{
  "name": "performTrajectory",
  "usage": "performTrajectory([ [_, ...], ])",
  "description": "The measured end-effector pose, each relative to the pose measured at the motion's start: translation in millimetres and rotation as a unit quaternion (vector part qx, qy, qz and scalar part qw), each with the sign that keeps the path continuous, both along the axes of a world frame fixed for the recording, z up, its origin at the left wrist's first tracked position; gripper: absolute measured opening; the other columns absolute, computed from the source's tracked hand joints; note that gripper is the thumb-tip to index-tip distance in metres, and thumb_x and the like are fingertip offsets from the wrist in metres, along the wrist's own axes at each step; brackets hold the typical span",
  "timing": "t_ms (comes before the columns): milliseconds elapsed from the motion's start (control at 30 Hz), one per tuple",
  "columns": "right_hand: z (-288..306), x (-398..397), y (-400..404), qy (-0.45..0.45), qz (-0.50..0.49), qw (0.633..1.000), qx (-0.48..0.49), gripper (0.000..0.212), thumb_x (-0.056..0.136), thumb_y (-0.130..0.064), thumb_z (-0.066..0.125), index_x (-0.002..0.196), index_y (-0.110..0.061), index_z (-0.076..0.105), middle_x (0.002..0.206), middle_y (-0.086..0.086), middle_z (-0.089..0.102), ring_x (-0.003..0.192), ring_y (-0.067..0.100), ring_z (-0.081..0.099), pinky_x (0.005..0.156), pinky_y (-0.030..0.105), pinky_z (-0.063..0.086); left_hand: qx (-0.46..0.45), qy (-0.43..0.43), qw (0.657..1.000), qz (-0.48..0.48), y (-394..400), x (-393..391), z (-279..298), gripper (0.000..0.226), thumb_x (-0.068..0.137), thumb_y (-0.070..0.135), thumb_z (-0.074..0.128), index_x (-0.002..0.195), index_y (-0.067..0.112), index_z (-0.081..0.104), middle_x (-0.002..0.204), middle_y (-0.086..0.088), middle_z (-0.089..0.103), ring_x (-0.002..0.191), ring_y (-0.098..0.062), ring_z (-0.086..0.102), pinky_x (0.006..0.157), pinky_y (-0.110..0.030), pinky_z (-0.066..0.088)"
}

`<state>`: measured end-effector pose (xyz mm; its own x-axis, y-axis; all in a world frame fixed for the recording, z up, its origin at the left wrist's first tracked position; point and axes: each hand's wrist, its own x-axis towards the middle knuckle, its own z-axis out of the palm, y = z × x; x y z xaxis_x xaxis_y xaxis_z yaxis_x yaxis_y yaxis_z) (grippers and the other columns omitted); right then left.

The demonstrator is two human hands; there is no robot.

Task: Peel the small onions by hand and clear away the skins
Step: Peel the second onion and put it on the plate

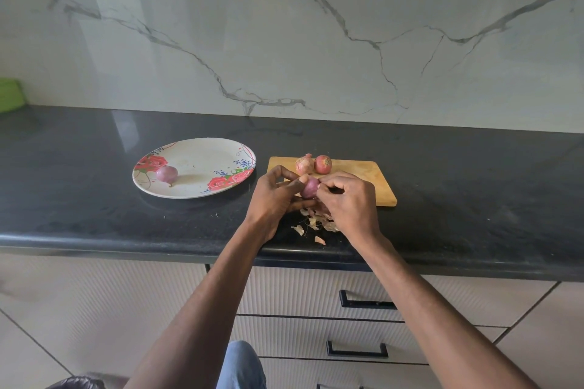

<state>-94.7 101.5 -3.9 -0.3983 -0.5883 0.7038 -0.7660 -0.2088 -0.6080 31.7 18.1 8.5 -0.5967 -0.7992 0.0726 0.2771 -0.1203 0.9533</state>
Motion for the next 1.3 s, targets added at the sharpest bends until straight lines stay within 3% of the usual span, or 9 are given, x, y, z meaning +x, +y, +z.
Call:
performTrajectory([
  [300,2.6,-2.1,0.0,-0.079,-0.023,0.996,0.032,0.008,0.085,-0.008,0.074,0.091,-0.012,0.078,0.085,-0.006,0.074,0.080,0.003,0.069,0.071,0.023,0.058,0.053,0.037,0.998,-0.018,1.3,0.3,1.8,0.011,0.098,0.009,0.062,0.102,0.003,0.053,0.097,-0.019,0.074,0.085,-0.031,0.074,0.076,-0.038,0.064],
  [400,2.6,-1.2,1.3,-0.046,-0.009,0.999,0.011,0.010,0.085,-0.015,0.080,0.094,-0.010,0.079,0.090,-0.005,0.075,0.085,0.003,0.068,0.075,0.012,0.052,0.045,0.047,0.998,-0.017,1.1,-0.7,0.4,0.013,0.098,0.006,0.061,0.107,0.002,0.052,0.096,-0.018,0.073,0.087,-0.029,0.074,0.079,-0.040,0.063],
  [567,0.2,-1.6,-1.7,-0.008,-0.017,1.000,0.018,0.009,0.083,-0.004,0.080,0.092,-0.006,0.079,0.094,0.001,0.074,0.085,-0.002,0.064,0.081,0.005,0.047,0.037,0.050,0.998,-0.013,0.2,-0.7,-2.3,0.015,0.098,0.003,0.060,0.109,0.003,0.049,0.094,-0.016,0.073,0.086,-0.026,0.074,0.080,-0.040,0.063],
  [800,-0.2,4.0,-1.1,0.055,0.005,0.998,0.031,0.014,0.087,0.003,0.070,0.076,-0.006,0.068,0.100,-0.002,0.065,0.103,0.012,0.064,0.084,0.020,0.055,0.022,0.044,0.999,-0.001,-1.3,0.1,-1.9,0.032,0.090,0.010,0.072,0.109,0.009,0.046,0.108,-0.021,0.070,0.091,-0.027,0.074,0.080,-0.039,0.063],
  [933,0.9,4.4,-0.6,0.043,-0.015,0.998,0.033,0.015,0.085,0.003,0.071,0.075,-0.006,0.064,0.095,-0.004,0.063,0.095,0.006,0.061,0.078,0.014,0.053,0.040,0.046,0.998,0.000,-3.6,0.8,-2.9,0.028,0.088,0.006,0.072,0.107,0.006,0.050,0.101,-0.017,0.074,0.090,-0.029,0.074,0.079,-0.038,0.063],
  [1033,0.7,2.9,-0.8,0.021,-0.035,0.999,0.034,0.013,0.084,0.003,0.071,0.077,-0.006,0.065,0.090,-0.001,0.065,0.083,0.003,0.058,0.076,0.011,0.049,0.040,0.049,0.998,-0.013,-3.6,0.7,-3.5,0.017,0.089,0.001,0.069,0.100,0.003,0.056,0.092,-0.013,0.075,0.087,-0.025,0.073,0.084,-0.038,0.062],
  [1167,-1.4,-2.7,-3.7,-0.028,-0.072,0.997,0.027,0.012,0.085,0.001,0.072,0.079,-0.007,0.066,0.086,0.002,0.068,0.081,0.014,0.063,0.075,0.030,0.055,0.049,0.054,0.997,-0.016,-6.2,1.4,-4.1,0.019,0.089,-0.004,0.067,0.106,0.002,0.063,0.094,-0.014,0.074,0.086,-0.024,0.072,0.086,-0.038,0.061],
  [1233,-1.5,-4.6,-4.2,-0.039,-0.076,0.996,0.030,0.011,0.086,0.002,0.072,0.086,-0.008,0.070,0.091,0.002,0.070,0.086,0.015,0.067,0.076,0.028,0.057,0.064,0.071,0.995,-0.017,-6.5,0.9,-3.3,0.021,0.091,-0.006,0.063,0.110,0.002,0.064,0.096,-0.014,0.075,0.088,-0.024,0.073,0.086,-0.035,0.061],
  [1300,-1.0,-4.0,-3.0,-0.023,-0.068,0.997,0.034,0.025,0.086,0.007,0.070,0.104,-0.008,0.076,0.105,0.002,0.075,0.095,0.011,0.069,0.084,0.021,0.057,0.077,0.081,0.994,-0.011,-7.6,-0.6,-4.0,0.021,0.094,-0.005,0.060,0.114,0.001,0.062,0.102,-0.015,0.074,0.092,-0.026,0.073,0.088,-0.035,0.060],
])
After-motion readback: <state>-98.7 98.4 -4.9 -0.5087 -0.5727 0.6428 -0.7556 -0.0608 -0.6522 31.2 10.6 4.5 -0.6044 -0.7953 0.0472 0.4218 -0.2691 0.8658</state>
